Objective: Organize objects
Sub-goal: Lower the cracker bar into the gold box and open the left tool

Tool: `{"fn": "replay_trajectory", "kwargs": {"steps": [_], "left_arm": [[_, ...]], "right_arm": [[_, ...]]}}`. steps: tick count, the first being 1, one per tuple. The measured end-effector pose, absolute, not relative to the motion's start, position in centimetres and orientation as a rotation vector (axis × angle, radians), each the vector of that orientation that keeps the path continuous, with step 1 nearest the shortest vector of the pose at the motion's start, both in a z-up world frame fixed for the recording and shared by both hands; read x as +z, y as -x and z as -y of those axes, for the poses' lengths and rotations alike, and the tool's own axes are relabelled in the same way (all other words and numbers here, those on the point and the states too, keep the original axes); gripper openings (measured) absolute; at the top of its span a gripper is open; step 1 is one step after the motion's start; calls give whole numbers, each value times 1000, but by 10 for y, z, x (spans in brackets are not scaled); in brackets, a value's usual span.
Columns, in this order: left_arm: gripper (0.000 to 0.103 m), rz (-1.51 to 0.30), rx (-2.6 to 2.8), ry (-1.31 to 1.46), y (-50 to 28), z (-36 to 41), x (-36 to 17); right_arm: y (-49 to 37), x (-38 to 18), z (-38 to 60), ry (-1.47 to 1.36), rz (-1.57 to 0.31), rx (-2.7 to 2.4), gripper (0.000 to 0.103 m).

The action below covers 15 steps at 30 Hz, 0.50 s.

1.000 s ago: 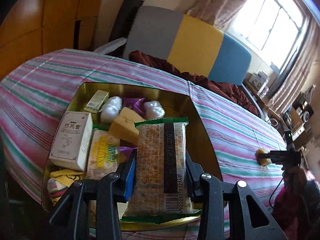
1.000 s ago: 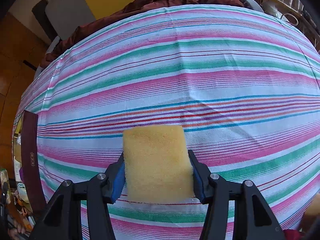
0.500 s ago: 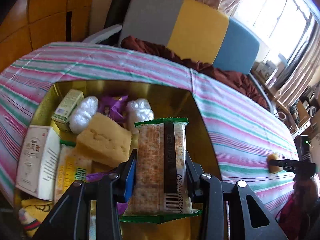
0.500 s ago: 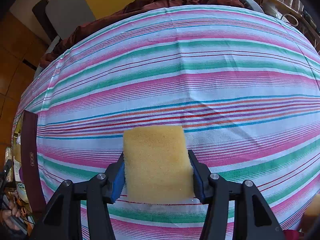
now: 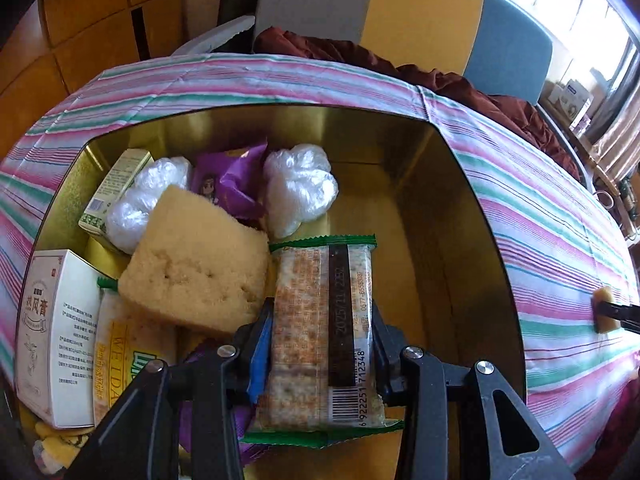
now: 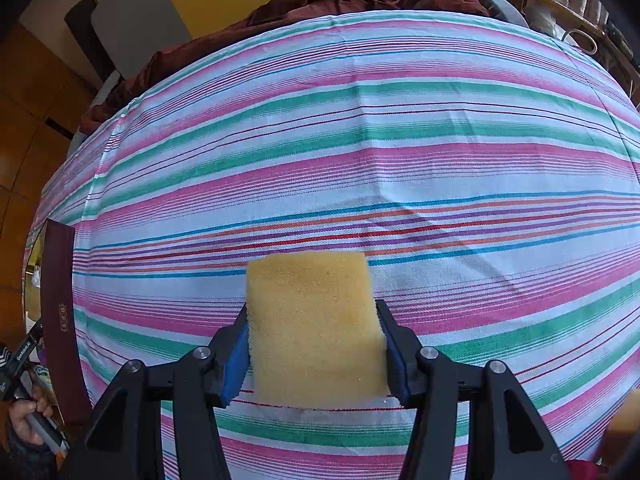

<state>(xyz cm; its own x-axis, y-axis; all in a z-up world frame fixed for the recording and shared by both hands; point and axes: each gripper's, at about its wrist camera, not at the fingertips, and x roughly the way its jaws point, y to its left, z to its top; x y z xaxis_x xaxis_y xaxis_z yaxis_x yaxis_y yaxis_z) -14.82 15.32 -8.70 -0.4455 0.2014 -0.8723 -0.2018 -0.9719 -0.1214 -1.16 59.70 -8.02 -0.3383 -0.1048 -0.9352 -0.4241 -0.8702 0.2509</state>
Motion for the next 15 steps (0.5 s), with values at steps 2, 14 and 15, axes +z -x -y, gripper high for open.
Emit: {"fn": "replay_trajectory", "kwargs": {"steps": [2, 14, 15], "left_arm": [[42, -1, 2493, 1487, 147, -153, -85], [46, -66, 2624, 1280, 119, -141, -51], [48, -83, 2637, 1255, 115, -140, -47]], "right_arm": [[11, -80, -598, 1672, -690, 2315, 56], [12, -81, -599, 1670, -697, 2315, 56], [12, -81, -600, 1670, -695, 2315, 56]]}}
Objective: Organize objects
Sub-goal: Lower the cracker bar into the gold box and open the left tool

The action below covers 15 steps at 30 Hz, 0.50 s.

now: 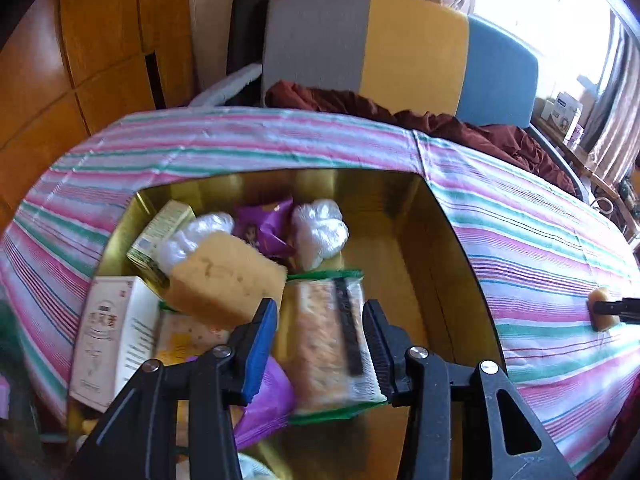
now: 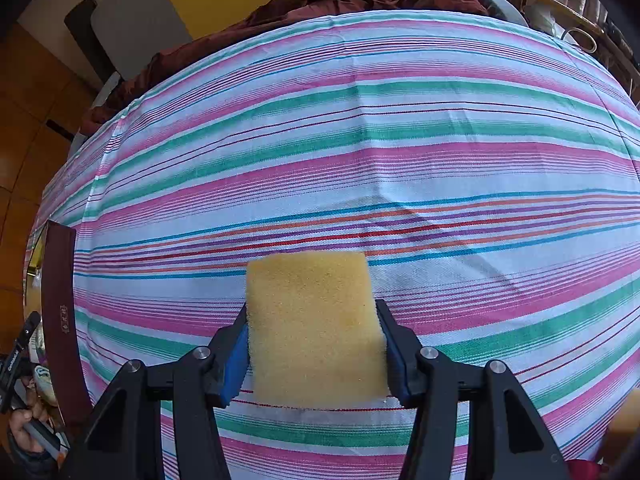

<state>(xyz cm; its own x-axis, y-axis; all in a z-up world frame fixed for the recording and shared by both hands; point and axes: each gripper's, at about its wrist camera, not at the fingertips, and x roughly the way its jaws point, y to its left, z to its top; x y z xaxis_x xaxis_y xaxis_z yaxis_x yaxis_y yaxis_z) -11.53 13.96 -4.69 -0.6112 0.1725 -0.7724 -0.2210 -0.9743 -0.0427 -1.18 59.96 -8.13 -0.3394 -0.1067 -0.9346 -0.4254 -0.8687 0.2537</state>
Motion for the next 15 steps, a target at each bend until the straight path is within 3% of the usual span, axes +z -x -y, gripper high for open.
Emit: {"fn": "replay_trajectory", "kwargs": {"steps": [9, 15], "left_arm": [[51, -34, 2698, 1095, 79, -120, -8], [53, -39, 2715, 1028, 56, -109, 8]], "right_arm": [[15, -78, -593, 1677, -637, 2312, 56], [25, -79, -571, 1699, -421, 2289, 57]]}}
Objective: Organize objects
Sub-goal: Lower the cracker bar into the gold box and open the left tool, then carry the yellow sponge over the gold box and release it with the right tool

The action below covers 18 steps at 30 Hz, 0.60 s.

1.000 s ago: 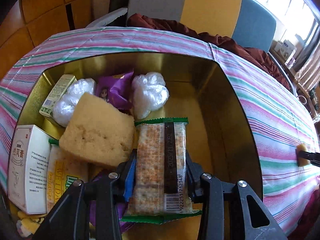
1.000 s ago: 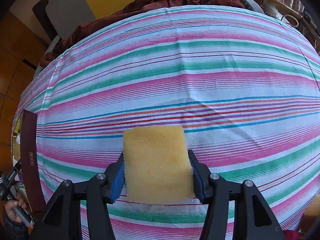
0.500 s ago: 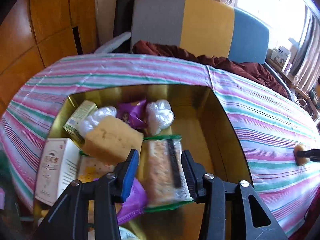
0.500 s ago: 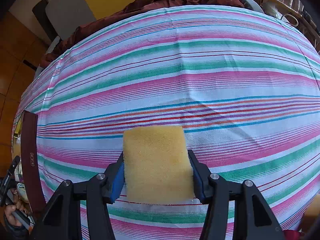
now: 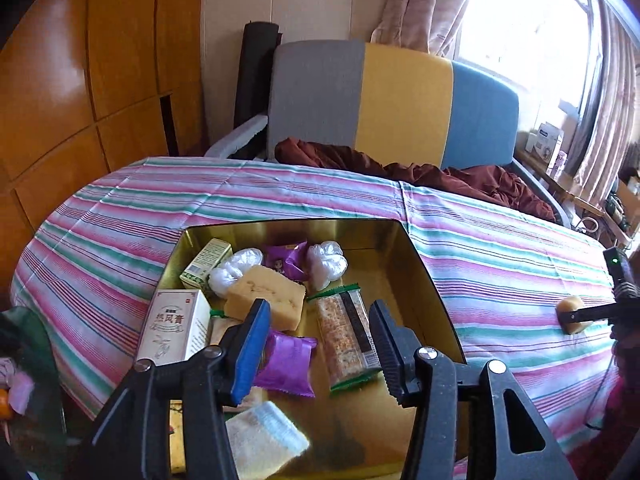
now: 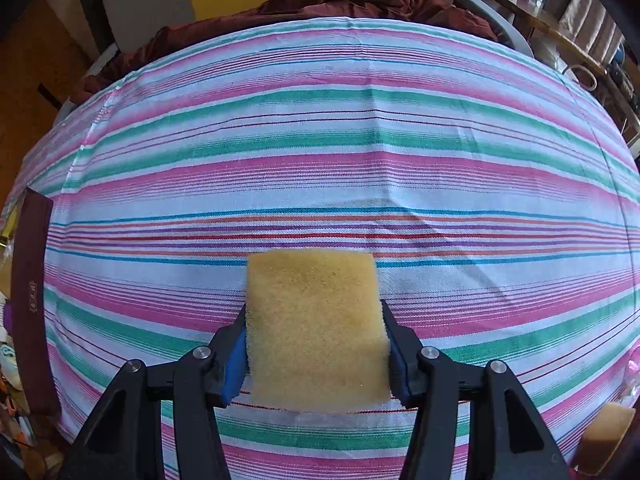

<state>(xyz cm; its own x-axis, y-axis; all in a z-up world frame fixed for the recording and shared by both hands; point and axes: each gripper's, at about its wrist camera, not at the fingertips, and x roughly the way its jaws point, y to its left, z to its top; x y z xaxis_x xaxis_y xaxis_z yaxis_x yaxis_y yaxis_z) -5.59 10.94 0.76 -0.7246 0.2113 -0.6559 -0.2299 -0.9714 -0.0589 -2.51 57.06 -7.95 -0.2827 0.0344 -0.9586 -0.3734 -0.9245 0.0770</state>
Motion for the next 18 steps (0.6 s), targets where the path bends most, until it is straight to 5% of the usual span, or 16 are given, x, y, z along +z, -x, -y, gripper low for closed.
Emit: {"fn": "replay_trajectory", "kwargs": {"steps": [18], "left_arm": [[58, 12, 2760, 1011, 22, -66, 6]], "right_arm": [[42, -30, -444, 1628, -303, 2493, 54]]}}
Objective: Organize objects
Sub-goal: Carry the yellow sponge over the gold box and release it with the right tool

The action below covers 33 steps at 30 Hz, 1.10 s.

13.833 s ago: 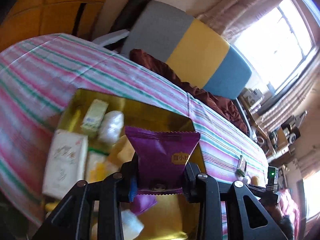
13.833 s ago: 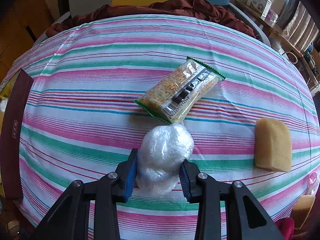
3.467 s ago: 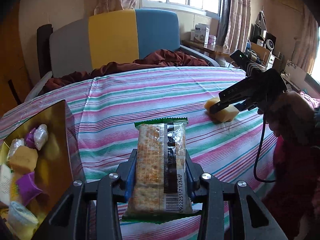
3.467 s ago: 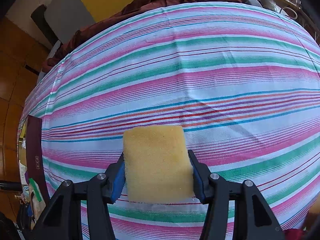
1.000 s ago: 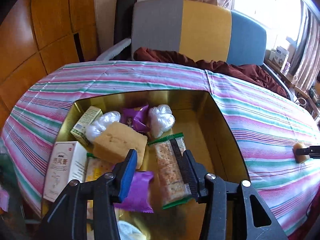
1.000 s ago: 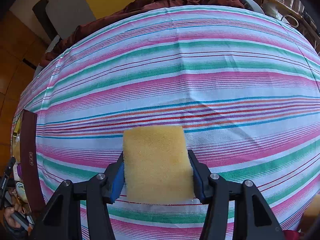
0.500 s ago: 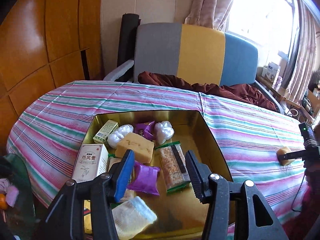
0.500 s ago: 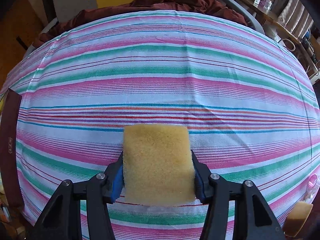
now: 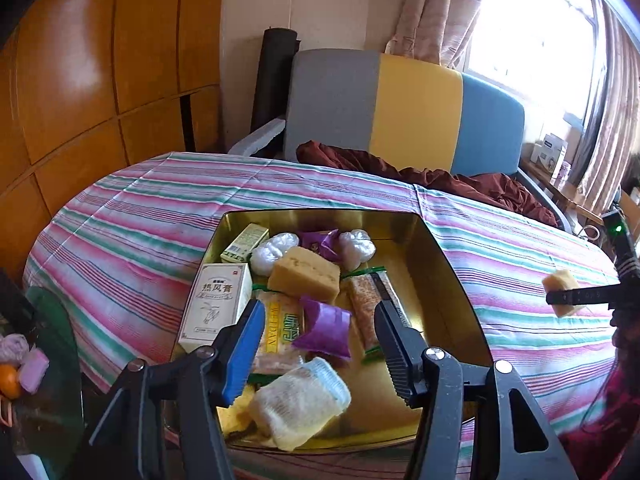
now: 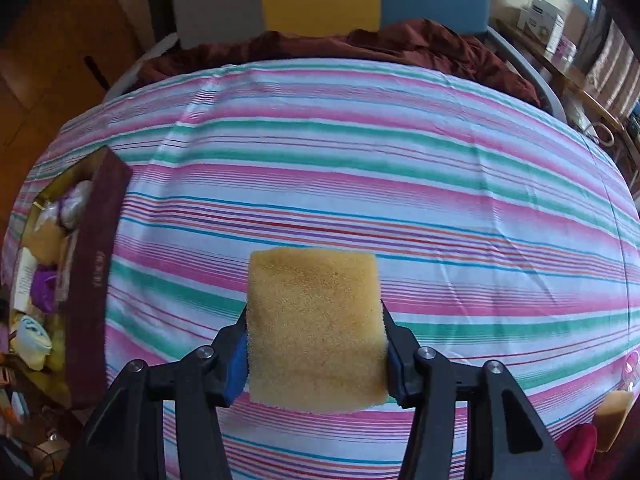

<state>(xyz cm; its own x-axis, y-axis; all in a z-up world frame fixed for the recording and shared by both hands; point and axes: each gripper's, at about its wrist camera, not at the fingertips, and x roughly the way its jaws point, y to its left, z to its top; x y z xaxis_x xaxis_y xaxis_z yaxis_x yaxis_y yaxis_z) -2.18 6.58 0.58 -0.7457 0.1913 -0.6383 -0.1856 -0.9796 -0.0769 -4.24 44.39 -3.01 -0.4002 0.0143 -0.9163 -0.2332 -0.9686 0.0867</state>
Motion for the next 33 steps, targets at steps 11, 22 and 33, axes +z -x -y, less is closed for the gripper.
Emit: {"fn": "replay_trajectory", "kwargs": {"steps": [11, 22, 33], "left_arm": [[68, 72, 2806, 1051, 18, -31, -1], [84, 138, 2893, 1085, 17, 4, -4], [103, 137, 2911, 1059, 12, 0, 0]], "right_arm": [[44, 11, -272, 1672, -147, 2947, 54], [66, -51, -185, 1874, 76, 2866, 56], [51, -64, -168, 1896, 186, 2852, 81]]}}
